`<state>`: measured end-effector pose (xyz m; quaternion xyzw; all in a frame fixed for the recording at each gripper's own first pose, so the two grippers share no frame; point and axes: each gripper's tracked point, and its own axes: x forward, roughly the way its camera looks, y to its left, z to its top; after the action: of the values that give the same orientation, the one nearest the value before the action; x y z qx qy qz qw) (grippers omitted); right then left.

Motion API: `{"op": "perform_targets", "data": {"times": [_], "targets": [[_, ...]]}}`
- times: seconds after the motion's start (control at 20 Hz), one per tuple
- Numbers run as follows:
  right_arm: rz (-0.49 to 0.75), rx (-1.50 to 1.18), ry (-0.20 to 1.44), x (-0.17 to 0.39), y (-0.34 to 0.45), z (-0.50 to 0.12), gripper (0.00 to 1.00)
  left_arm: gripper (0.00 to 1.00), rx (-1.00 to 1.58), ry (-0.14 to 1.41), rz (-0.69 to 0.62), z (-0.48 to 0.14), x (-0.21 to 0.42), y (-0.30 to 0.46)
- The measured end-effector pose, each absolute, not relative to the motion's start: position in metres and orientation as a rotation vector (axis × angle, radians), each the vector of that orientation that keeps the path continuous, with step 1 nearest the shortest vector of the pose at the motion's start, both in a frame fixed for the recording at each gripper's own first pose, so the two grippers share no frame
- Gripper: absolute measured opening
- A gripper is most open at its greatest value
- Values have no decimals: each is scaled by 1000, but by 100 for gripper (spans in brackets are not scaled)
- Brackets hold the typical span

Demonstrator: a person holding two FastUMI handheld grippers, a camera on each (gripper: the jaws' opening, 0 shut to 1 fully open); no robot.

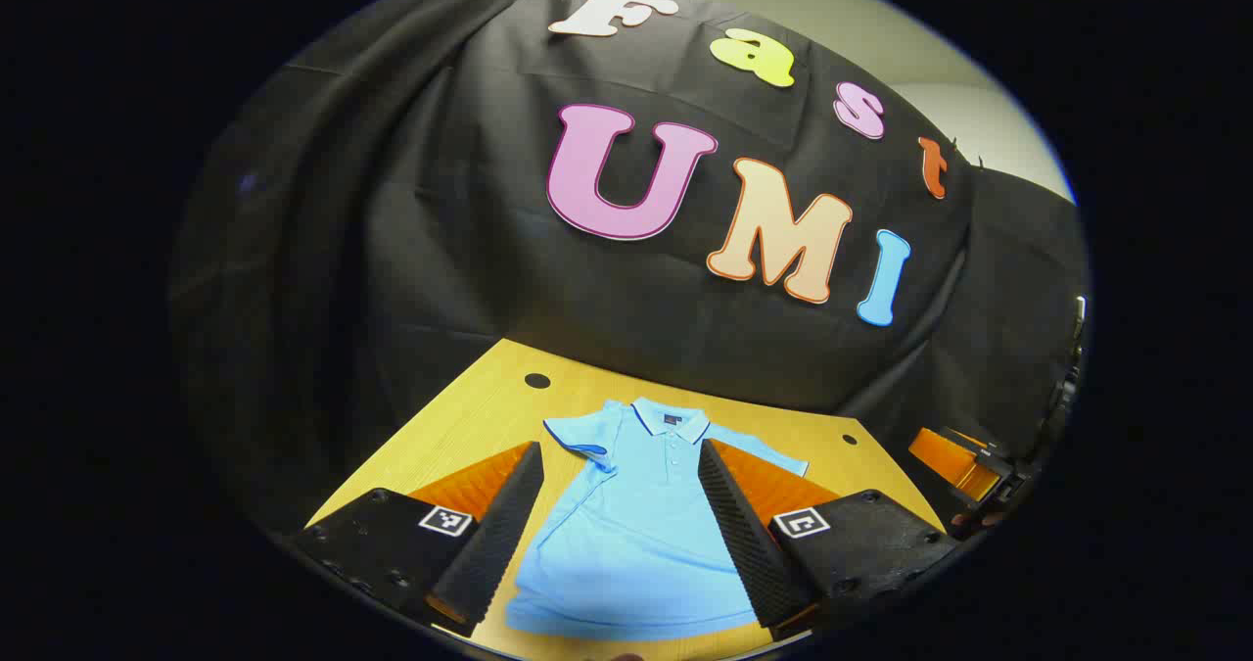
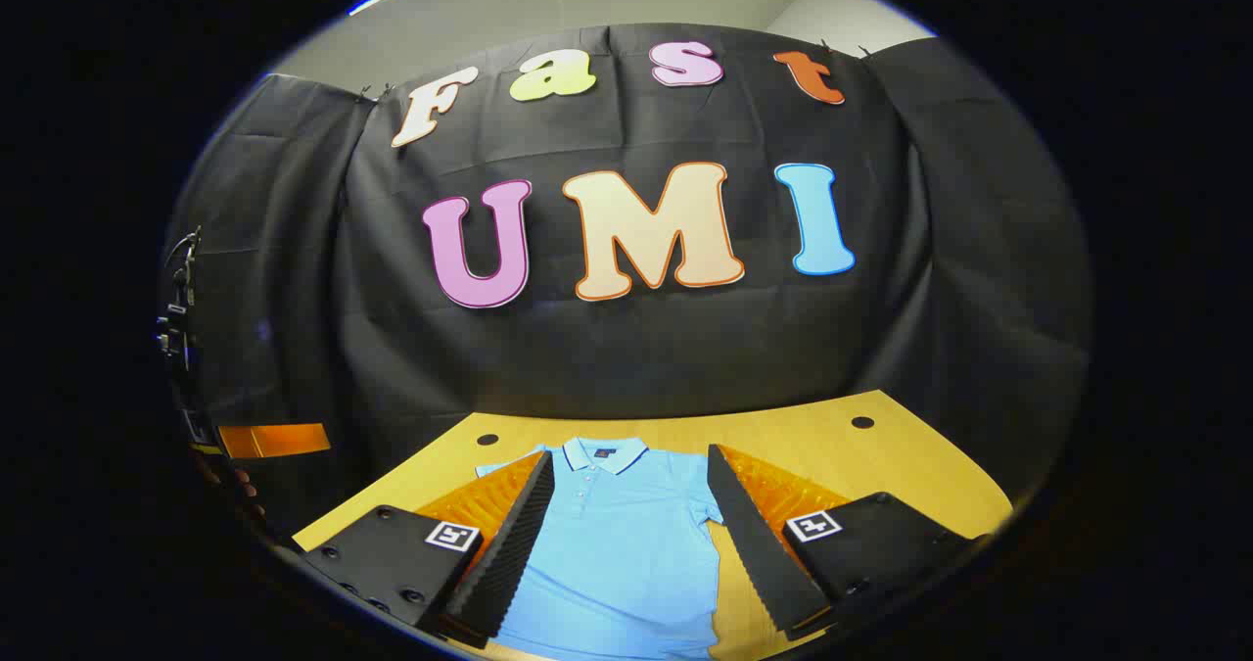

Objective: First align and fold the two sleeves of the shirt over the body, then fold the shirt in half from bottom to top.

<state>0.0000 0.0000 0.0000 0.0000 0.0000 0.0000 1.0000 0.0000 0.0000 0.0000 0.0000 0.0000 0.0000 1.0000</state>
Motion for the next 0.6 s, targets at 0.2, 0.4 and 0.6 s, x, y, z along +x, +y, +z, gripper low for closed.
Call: {"op": "perform_targets", "data": {"times": [0.2, 0.4, 0.6], "targets": [[-16, -9, 13, 8, -7, -4, 98, 95, 7, 14, -14, -3, 4, -1], [-37, -10, 33, 23, -17, -8, 98, 95, 28, 30, -20, -5, 11, -4], [-35, 11, 72, 46, -33, -12, 98, 95, 11, 58, 0, -7, 19, -6]]}}
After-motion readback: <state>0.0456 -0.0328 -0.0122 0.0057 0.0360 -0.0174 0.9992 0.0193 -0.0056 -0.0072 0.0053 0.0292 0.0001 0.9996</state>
